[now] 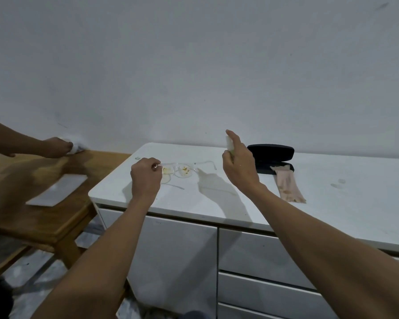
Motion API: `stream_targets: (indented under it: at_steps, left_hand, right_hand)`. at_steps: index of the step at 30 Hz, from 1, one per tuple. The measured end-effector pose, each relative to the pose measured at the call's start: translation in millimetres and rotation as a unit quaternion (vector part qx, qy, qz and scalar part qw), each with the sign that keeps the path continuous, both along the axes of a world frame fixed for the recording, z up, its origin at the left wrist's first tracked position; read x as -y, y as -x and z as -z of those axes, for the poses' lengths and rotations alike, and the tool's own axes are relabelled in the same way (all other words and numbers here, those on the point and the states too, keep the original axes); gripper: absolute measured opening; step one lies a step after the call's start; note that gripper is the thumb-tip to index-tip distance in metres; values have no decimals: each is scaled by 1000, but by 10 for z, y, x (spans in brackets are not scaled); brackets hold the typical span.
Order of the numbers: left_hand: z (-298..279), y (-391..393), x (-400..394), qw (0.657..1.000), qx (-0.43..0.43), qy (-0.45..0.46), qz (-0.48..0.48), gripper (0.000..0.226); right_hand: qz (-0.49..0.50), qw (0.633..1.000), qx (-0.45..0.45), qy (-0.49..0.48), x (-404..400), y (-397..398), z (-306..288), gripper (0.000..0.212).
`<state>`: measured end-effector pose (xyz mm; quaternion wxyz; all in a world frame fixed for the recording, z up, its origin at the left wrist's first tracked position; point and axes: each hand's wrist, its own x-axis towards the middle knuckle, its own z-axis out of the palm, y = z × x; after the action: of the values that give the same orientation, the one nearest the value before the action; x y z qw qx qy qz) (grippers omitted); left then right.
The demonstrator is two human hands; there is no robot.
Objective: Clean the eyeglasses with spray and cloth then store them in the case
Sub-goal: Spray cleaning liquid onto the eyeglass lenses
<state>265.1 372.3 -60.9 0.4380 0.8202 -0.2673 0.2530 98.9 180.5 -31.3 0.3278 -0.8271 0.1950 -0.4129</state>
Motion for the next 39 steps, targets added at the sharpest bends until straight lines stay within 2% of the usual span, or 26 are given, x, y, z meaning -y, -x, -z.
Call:
stream_targets:
  at_steps: [6, 12, 21, 35, 39]
  left_hand:
    - [-63, 67, 134, 985, -133, 107, -14, 12]
    - [-131, 100, 192, 967, -186, 172, 10, 9]
    - [-278, 137, 270, 966, -181, 183, 26, 8]
    - [-431, 193, 251, 957, -188, 212, 57, 7]
    - [-450, 207, 236, 957, -188, 213, 59, 7]
  right_hand:
    - [43, 999, -5, -17, 125, 193, 148, 56]
    - [10, 999, -35, 40, 76, 214, 282, 43]
    - [-48, 993, -32, 103, -208, -10, 235, 37]
    - [-18, 990, -11, 140, -282, -218, 140, 43]
    - [-7, 990, -3, 138, -281, -238, 114, 37]
